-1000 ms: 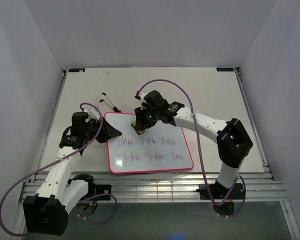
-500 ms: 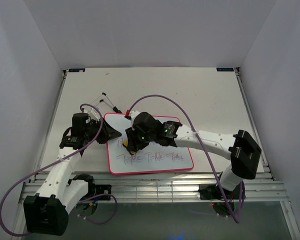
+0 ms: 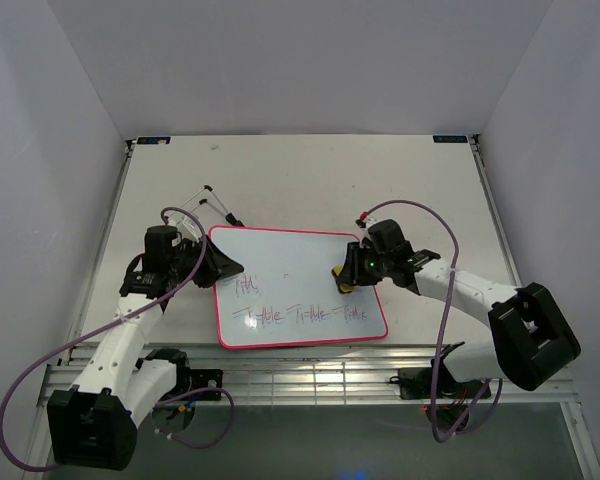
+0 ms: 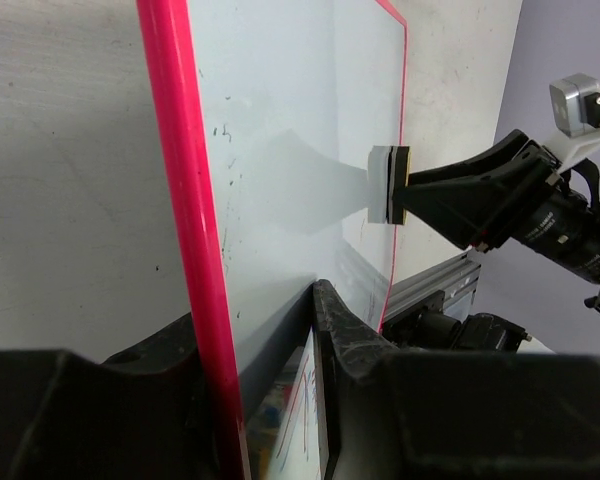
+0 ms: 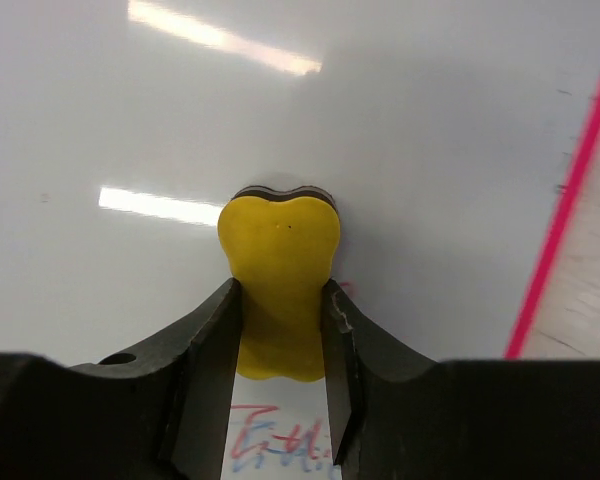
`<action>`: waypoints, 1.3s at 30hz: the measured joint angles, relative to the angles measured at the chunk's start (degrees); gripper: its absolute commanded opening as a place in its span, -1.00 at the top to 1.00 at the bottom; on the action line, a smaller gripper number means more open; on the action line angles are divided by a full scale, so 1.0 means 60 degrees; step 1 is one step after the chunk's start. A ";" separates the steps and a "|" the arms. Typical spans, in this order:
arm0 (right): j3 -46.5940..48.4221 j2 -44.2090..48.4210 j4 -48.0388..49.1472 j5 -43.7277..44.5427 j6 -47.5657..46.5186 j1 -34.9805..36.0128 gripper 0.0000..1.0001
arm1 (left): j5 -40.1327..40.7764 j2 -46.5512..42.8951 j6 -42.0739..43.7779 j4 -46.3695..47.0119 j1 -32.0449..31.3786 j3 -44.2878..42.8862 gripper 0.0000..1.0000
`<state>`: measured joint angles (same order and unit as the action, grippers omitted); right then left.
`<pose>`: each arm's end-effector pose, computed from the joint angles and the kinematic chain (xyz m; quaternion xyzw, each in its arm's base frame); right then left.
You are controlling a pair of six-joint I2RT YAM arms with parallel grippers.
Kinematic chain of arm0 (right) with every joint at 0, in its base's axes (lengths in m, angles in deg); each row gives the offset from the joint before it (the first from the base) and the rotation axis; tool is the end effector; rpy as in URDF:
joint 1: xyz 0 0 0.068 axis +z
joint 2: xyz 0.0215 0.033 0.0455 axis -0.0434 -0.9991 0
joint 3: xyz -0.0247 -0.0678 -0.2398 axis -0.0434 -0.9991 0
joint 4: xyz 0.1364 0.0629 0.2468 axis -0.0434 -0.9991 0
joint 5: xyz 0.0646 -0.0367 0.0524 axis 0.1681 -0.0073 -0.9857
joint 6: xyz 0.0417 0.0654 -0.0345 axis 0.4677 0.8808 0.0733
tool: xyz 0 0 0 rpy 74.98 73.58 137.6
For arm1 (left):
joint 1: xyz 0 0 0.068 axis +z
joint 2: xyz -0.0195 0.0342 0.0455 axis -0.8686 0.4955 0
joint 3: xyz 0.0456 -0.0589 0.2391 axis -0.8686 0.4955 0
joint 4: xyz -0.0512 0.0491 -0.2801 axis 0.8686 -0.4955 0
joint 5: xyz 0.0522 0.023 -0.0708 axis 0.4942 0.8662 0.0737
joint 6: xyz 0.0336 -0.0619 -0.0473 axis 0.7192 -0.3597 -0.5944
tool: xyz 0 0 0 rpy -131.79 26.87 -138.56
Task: Erase the whiteboard
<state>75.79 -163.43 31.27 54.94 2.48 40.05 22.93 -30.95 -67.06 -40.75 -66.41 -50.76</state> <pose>0.2510 0.2081 0.1189 -0.1141 0.9198 0.2601 0.2707 0.2448 -0.0643 0.1832 -0.1486 0.8841 -0.3644 0.2520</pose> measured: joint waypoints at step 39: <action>-0.0244 -0.0350 -0.0331 -0.0761 -0.0535 -0.1654 0.32 | 0.0193 -0.0164 0.0109 -0.0033 -0.0015 0.0033 1.00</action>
<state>74.33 -165.53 29.28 50.37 -0.73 30.12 24.09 -31.93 -66.41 -40.95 -66.49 -50.56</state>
